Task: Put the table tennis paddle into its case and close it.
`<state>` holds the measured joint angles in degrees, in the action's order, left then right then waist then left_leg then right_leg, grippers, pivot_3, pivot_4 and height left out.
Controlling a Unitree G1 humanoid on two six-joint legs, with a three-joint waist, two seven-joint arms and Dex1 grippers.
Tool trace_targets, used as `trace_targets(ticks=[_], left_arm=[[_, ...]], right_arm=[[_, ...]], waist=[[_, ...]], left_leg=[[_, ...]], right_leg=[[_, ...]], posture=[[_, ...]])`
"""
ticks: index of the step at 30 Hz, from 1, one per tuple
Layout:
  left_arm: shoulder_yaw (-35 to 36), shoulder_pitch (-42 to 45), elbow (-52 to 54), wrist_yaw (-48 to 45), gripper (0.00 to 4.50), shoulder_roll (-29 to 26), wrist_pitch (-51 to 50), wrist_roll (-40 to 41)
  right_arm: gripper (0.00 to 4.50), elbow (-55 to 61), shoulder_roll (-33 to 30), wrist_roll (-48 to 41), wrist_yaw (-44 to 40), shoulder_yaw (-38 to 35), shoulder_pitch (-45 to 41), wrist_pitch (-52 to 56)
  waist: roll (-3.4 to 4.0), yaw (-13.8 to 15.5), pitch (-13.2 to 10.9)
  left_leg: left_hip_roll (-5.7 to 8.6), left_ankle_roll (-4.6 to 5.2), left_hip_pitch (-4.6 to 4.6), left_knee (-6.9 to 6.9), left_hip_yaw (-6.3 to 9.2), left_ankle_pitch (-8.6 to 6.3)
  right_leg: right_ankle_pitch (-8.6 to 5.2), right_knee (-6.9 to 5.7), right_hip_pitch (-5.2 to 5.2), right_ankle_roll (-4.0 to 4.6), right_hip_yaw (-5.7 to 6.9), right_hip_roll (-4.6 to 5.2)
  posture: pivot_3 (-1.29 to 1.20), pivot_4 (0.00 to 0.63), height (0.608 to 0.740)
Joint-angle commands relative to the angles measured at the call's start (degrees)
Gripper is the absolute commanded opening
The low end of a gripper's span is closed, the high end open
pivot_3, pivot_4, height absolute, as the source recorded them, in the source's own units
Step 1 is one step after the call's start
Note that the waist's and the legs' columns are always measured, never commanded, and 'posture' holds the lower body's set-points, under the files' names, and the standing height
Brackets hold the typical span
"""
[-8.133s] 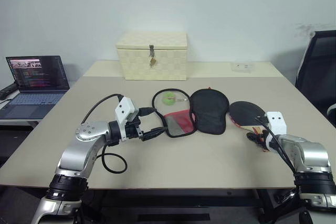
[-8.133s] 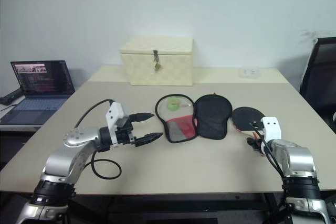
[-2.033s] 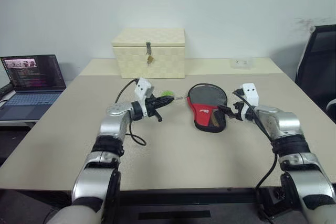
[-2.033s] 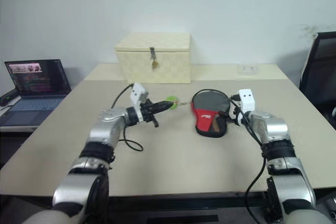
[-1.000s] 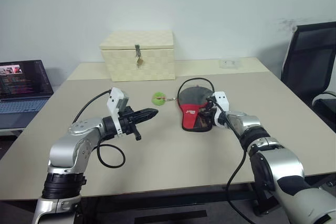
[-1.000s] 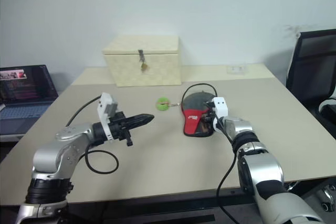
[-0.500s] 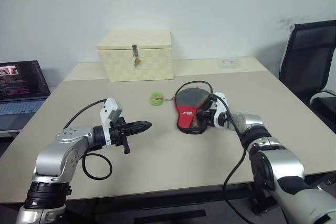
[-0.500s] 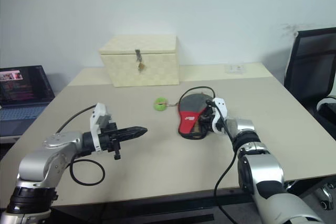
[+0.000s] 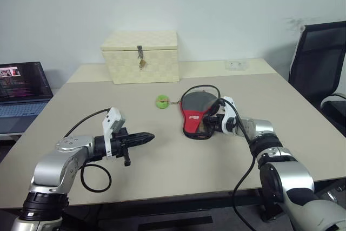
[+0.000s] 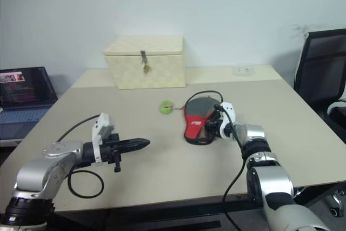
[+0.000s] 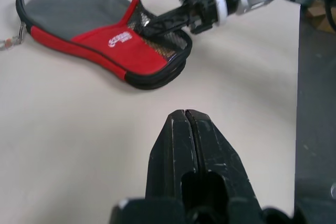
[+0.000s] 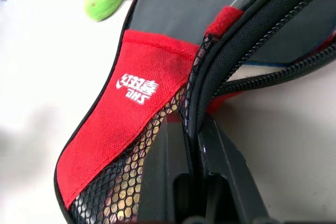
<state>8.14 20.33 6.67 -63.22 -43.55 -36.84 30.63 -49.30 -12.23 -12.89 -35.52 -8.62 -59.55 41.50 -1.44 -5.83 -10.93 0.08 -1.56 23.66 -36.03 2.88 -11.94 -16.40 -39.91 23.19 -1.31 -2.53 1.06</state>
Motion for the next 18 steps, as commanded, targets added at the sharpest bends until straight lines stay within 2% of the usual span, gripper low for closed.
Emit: trace_targets(ticks=[1,10,13,18], left_arm=[[0.8,-1.8,2.8,-2.0,0.0,-2.2,1.4,1.0],[0.9,-5.7,4.6,-5.2,0.0,-4.5,2.2,1.7],[1.0,-6.9,5.6,-5.7,0.0,-5.0,2.0,2.2],[1.3,-8.7,7.1,-6.2,0.0,-5.5,1.4,3.0]], right_arm=[[0.02,12.5,0.1,-3.2,-2.1,2.1,3.7,8.6],[0.02,47.4,1.1,-11.2,3.1,2.9,17.9,31.2],[0.02,57.1,3.7,-13.7,6.1,2.0,21.9,38.4],[0.02,67.1,9.5,-15.7,10.9,-0.1,26.5,46.3]], waist=[[0.0,0.1,0.0],[0.02,1.1,0.0],[0.02,1.1,0.0],[0.02,1.1,0.0]], left_leg=[[0.0,0.0,0.02,0.0,0.01,0.0],[0.01,0.0,0.13,-0.02,0.11,0.0],[0.01,0.01,0.12,-0.02,0.11,-0.01],[0.0,0.0,0.13,-0.02,0.16,0.0]], right_leg=[[0.0,0.0,0.02,0.0,0.01,0.0],[-0.02,0.05,0.06,0.01,0.08,0.04],[-0.02,0.05,0.06,0.01,0.08,0.04],[-0.03,0.04,0.06,0.01,0.09,0.05]], posture=[[0.0,0.15,0.74],[0.0,0.15,0.74],[0.0,0.15,0.74],[0.0,0.15,0.74]])
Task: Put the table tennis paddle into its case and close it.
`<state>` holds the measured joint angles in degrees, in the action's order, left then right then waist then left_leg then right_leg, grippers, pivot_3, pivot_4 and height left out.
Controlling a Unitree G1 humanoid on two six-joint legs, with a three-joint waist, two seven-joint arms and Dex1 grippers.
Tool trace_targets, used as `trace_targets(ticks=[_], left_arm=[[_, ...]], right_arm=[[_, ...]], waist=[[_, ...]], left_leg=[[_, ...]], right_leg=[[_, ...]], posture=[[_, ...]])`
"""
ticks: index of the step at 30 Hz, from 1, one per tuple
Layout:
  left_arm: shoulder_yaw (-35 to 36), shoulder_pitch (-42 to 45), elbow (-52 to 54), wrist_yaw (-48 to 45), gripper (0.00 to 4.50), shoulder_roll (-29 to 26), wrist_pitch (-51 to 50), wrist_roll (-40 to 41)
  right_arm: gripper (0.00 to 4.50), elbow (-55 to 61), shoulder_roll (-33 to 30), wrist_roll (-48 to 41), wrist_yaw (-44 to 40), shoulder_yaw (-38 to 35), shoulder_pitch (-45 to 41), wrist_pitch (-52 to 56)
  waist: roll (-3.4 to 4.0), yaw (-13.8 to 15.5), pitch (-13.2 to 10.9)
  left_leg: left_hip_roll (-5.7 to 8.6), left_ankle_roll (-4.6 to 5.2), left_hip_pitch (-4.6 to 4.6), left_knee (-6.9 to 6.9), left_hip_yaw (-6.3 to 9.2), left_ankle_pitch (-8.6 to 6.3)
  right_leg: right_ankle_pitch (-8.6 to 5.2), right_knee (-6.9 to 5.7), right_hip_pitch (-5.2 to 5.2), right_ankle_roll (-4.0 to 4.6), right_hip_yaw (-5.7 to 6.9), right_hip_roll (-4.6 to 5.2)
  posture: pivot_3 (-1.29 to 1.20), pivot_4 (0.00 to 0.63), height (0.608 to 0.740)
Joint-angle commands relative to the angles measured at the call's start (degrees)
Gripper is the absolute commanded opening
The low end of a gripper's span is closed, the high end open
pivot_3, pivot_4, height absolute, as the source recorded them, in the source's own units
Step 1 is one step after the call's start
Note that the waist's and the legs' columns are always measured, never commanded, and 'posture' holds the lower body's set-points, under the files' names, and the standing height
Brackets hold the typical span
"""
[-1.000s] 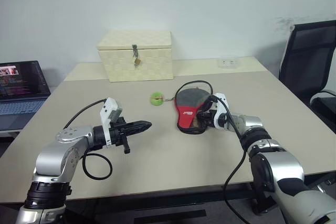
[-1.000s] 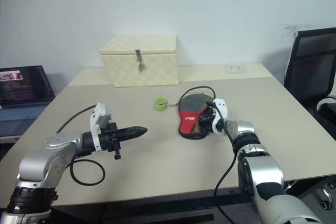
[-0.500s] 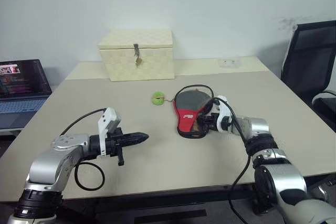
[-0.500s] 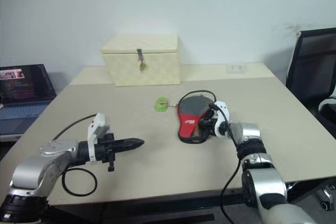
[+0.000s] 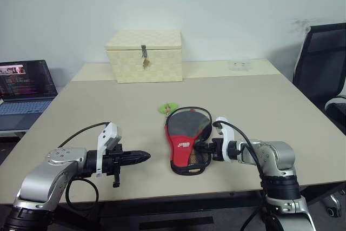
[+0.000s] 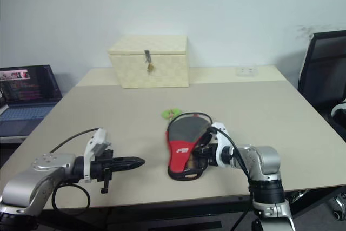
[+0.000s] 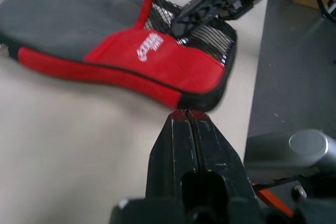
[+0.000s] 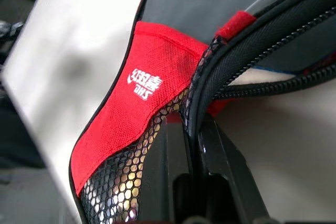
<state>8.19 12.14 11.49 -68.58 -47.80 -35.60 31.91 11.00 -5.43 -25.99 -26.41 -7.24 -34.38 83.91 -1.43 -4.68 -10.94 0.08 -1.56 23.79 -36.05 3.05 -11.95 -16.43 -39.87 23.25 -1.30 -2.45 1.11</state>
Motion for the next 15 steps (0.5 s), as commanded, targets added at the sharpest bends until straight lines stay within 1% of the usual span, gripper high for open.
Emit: trace_targets(ticks=[1,4,8,15], left_arm=[[1.2,-0.7,2.5,-0.8,0.0,-1.4,0.1,1.8],[1.2,-0.9,2.6,-0.7,0.0,-1.7,-0.1,2.2],[1.3,-0.9,2.5,-0.8,0.0,-2.1,-0.2,2.4],[0.8,-0.3,2.1,-0.5,0.0,-2.3,-0.2,2.3]], right_arm=[[0.02,8.4,4.0,-2.8,2.7,-1.9,2.4,5.3],[0.02,11.4,6.3,-2.7,4.4,-2.7,4.2,7.8],[0.02,13.7,8.4,-3.3,6.4,-3.1,6.5,8.6],[0.02,13.5,11.8,-3.1,9.9,-3.4,7.7,8.6]], waist=[[0.0,0.0,0.0],[0.0,0.1,0.0],[-0.01,0.1,0.0],[-0.01,0.0,0.0]], left_leg=[[0.0,0.0,-0.01,0.0,-0.02,0.0],[0.01,0.0,0.01,0.0,0.01,0.0],[0.02,0.0,0.0,0.0,0.01,0.0],[0.0,0.0,0.0,0.02,-0.01,0.0]], right_leg=[[0.0,0.0,0.0,0.0,0.0,0.0],[0.0,0.01,0.0,0.0,0.01,0.0],[-0.01,0.02,0.0,-0.01,0.03,0.01],[-0.01,0.02,0.0,0.0,0.04,0.0]], posture=[[0.0,0.15,0.74],[0.0,0.15,0.74],[0.0,0.15,0.74],[0.0,0.15,0.74]])
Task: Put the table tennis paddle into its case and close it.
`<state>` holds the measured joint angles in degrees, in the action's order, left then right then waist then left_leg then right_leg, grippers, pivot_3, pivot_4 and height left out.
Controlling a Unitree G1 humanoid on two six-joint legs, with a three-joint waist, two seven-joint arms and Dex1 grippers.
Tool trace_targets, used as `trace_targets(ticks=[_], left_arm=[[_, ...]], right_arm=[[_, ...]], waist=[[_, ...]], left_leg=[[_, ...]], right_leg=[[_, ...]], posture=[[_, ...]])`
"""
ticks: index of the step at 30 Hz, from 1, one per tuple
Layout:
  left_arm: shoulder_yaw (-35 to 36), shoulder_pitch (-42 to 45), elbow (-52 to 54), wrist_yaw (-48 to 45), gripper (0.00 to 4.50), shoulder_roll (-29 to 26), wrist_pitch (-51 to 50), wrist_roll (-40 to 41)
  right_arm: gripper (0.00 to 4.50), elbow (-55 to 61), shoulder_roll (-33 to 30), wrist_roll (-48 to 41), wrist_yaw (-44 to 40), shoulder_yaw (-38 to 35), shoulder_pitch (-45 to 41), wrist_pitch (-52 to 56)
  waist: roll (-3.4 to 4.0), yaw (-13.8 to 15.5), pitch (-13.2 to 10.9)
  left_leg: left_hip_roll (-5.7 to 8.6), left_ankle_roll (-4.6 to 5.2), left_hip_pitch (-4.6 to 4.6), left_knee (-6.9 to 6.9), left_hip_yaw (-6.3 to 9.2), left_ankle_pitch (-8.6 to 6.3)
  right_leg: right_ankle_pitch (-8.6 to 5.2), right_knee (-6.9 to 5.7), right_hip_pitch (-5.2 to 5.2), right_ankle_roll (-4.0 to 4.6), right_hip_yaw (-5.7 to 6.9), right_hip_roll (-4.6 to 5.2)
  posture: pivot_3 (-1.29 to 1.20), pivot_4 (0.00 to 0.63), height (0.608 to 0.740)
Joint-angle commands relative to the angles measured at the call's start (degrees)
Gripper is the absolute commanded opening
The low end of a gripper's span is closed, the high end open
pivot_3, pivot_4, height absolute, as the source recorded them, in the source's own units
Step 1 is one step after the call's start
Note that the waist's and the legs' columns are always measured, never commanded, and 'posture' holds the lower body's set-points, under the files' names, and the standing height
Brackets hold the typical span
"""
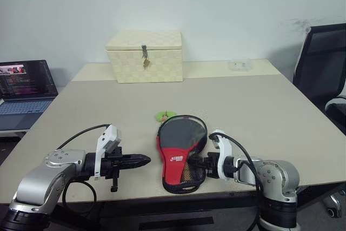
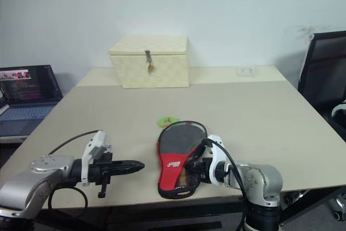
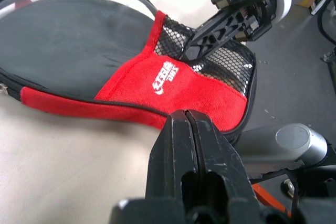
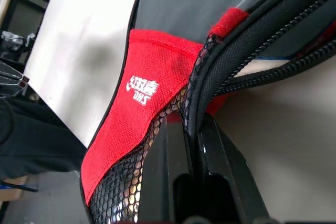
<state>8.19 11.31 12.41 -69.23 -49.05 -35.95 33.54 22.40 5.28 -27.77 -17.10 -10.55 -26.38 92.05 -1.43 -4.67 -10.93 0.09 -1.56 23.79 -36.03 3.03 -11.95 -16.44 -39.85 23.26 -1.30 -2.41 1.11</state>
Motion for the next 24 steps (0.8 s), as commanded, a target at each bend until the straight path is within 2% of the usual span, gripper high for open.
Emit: trace_targets(ticks=[1,5,8,13,16,19,21,24], left_arm=[[0.7,0.5,1.1,0.1,0.0,-1.1,0.2,0.7],[0.7,0.5,1.0,0.1,0.0,-1.2,0.3,0.5],[0.8,0.4,1.0,0.3,0.0,-1.1,0.5,0.4],[0.9,0.3,1.2,0.5,0.0,-1.0,0.6,0.4],[1.2,0.1,1.2,1.3,0.0,-0.7,0.6,0.5],[1.9,-0.7,1.2,2.7,0.0,-0.4,0.4,0.6],[2.6,-1.1,0.6,4.2,0.0,-0.1,0.5,0.4],[3.9,-0.7,-1.1,7.6,0.0,1.2,0.5,0.4]], right_arm=[[0.02,2.0,1.2,-1.4,0.8,0.0,-0.2,0.5],[0.02,1.7,1.3,-0.8,2.0,0.2,0.3,0.5],[0.72,2.1,1.2,-0.4,3.0,0.3,0.3,0.4],[2.42,6.1,-6.0,-0.8,2.1,6.6,1.2,-2.3],[3.47,10.2,-13.2,-1.9,-0.7,11.6,1.1,-5.1],[4.48,14.3,-19.5,-4.9,-5.0,12.8,0.0,-5.8],[4.48,14.9,-23.5,-7.9,-9.8,12.1,-2.1,-7.6],[4.48,12.4,-25.7,-9.8,-13.7,10.8,-5.6,-11.7]], waist=[[0.0,0.0,0.0],[0.0,0.0,0.0],[0.0,0.0,0.0],[0.0,0.0,0.0],[0.0,0.0,0.0],[0.0,0.1,0.0],[0.0,0.0,0.0],[-0.02,0.0,0.0]], left_leg=[[0.0,0.0,0.0,0.0,0.0,0.0],[0.0,0.0,0.0,0.0,0.0,0.0],[0.0,0.0,0.0,0.0,0.0,0.0],[0.01,0.0,0.01,0.0,0.01,0.0],[0.01,0.0,0.02,0.01,-0.01,0.0],[0.01,0.0,0.04,0.02,0.02,0.0],[-0.02,0.0,0.03,0.03,0.01,0.0],[-0.04,0.0,0.02,0.03,0.01,0.0]], right_leg=[[0.0,0.0,0.0,0.0,0.0,0.0],[0.0,0.01,0.0,0.0,0.01,0.0],[0.0,0.01,0.0,0.0,0.01,0.0],[-0.01,0.04,0.0,-0.01,0.01,0.0],[-0.02,0.1,-0.01,-0.04,0.01,0.0],[-0.07,0.17,-0.02,-0.12,0.03,0.01],[-0.09,0.22,-0.03,-0.15,0.02,0.0],[-0.09,0.23,-0.04,-0.16,0.04,-0.01]], posture=[[0.0,0.15,0.74],[0.0,0.15,0.74],[0.0,0.15,0.74],[0.0,0.15,0.74],[0.0,0.15,0.74],[0.0,0.15,0.74],[0.0,0.15,0.74],[0.0,0.15,0.74]])
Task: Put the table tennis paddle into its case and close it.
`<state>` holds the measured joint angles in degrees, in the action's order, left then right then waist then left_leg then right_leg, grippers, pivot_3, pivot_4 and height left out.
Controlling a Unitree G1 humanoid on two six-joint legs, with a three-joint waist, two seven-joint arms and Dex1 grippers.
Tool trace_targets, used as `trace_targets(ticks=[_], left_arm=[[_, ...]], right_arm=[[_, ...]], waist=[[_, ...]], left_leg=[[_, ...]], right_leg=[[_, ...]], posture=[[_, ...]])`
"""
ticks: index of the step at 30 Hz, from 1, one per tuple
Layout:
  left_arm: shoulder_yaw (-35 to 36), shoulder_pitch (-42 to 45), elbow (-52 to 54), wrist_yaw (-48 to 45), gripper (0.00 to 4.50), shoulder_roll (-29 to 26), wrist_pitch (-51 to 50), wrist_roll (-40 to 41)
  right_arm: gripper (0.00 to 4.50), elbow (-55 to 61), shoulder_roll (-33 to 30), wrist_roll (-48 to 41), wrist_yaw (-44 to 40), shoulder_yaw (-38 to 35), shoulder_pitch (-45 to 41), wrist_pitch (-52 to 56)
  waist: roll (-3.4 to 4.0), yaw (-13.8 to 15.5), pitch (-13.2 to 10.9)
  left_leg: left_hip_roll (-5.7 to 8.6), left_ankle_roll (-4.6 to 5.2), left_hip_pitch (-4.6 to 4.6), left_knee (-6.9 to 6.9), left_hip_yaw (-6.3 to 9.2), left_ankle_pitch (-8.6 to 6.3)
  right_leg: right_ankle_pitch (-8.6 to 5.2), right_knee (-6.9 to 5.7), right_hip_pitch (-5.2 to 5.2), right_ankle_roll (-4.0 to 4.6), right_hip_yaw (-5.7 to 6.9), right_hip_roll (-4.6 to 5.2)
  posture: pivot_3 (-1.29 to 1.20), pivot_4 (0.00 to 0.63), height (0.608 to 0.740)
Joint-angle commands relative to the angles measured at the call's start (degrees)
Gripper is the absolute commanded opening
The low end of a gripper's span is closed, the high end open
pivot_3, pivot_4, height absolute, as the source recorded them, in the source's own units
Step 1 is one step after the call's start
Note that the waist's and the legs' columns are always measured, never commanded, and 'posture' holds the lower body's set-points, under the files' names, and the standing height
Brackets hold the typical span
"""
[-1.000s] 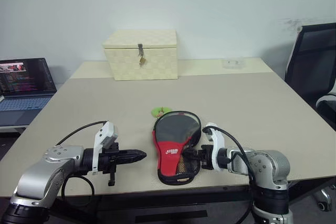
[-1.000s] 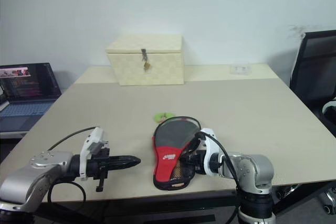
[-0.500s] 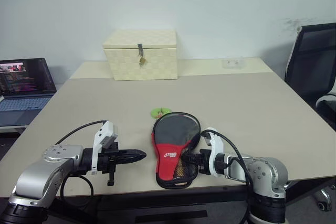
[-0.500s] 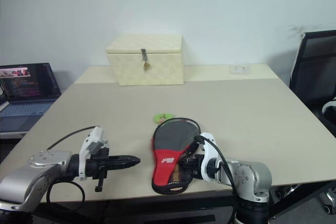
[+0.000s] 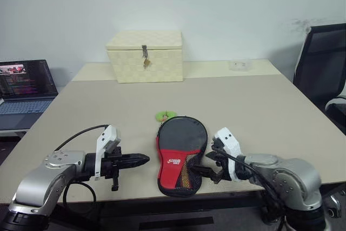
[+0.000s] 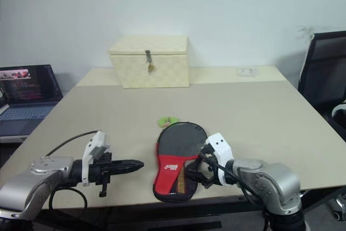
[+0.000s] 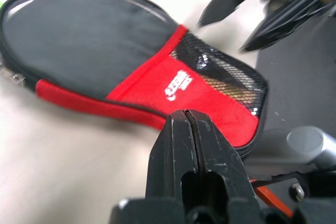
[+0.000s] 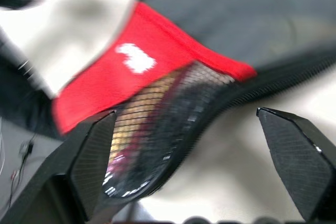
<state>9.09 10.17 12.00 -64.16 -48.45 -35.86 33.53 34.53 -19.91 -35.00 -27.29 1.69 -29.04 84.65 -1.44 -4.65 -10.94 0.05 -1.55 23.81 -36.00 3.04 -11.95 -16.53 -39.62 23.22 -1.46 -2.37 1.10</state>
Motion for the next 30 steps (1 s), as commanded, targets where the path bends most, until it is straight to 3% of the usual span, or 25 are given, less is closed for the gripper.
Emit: trace_targets(ticks=[1,5,8,13,18,19,30], left_arm=[[3.4,0.8,-1.3,3.8,0.0,1.3,0.6,0.3],[3.9,1.5,-4.1,9.8,0.0,3.3,2.8,-2.9],[4.0,3.2,-7.5,14.8,0.62,5.2,4.6,-5.7],[2.8,6.8,-12.4,19.6,2.43,7.3,6.5,-9.3],[0.7,12.9,-19.4,23.9,4.26,10.0,7.8,-13.4],[-0.1,15.0,-21.7,24.6,4.46,10.8,8.2,-14.4],[-7.6,43.4,-59.6,23.9,4.46,19.2,18.0,-24.1]], right_arm=[[4.48,-1.2,-0.5,-2.6,-3.8,-1.6,-4.0,-5.6],[4.48,-8.9,2.5,-0.3,-2.4,0.0,-7.7,-12.2],[4.5,-13.1,3.9,3.1,-2.8,6.5,-6.2,-18.4],[4.5,-20.0,6.1,9.1,-2.3,13.3,-5.7,-27.1],[4.5,-21.7,7.7,11.2,-1.9,15.1,-5.1,-29.9],[4.5,-21.9,7.9,11.5,-1.9,15.3,-4.9,-30.2],[4.5,-23.4,9.2,14.5,-0.7,15.7,-4.8,-31.7]], waist=[[-0.02,0.0,0.0],[-0.03,0.1,0.0],[-0.03,0.4,0.0],[-0.04,0.5,0.0],[-0.05,1.4,0.0],[-0.06,1.5,0.0],[-0.12,2.7,0.1]], left_leg=[[-0.02,0.0,-0.01,0.0,0.0,0.0],[-0.01,0.0,0.0,-0.02,0.02,0.0],[0.03,0.0,0.04,0.0,0.04,0.0],[0.04,0.0,0.06,0.02,0.05,0.0],[0.08,0.0,0.06,-0.01,0.07,0.0],[0.09,0.0,0.06,-0.01,0.07,0.0],[0.29,0.0,0.12,-0.07,0.07,0.0]], right_leg=[[0.0,0.0,-0.01,0.0,0.01,-0.01],[0.05,0.02,-0.04,0.06,0.01,-0.01],[0.1,0.08,-0.03,0.14,0.01,0.03],[0.11,0.07,-0.01,0.14,0.02,0.04],[0.13,0.06,-0.02,0.11,0.07,0.06],[0.13,0.05,-0.02,0.11,0.08,0.06],[0.16,0.04,-0.02,0.03,0.17,-0.02]], posture=[[0.0,0.15,0.74],[0.0,0.15,0.74],[0.0,0.15,0.74],[0.0,0.15,0.74],[0.0,0.15,0.74],[0.0,0.15,0.74],[0.0,0.15,0.74]])
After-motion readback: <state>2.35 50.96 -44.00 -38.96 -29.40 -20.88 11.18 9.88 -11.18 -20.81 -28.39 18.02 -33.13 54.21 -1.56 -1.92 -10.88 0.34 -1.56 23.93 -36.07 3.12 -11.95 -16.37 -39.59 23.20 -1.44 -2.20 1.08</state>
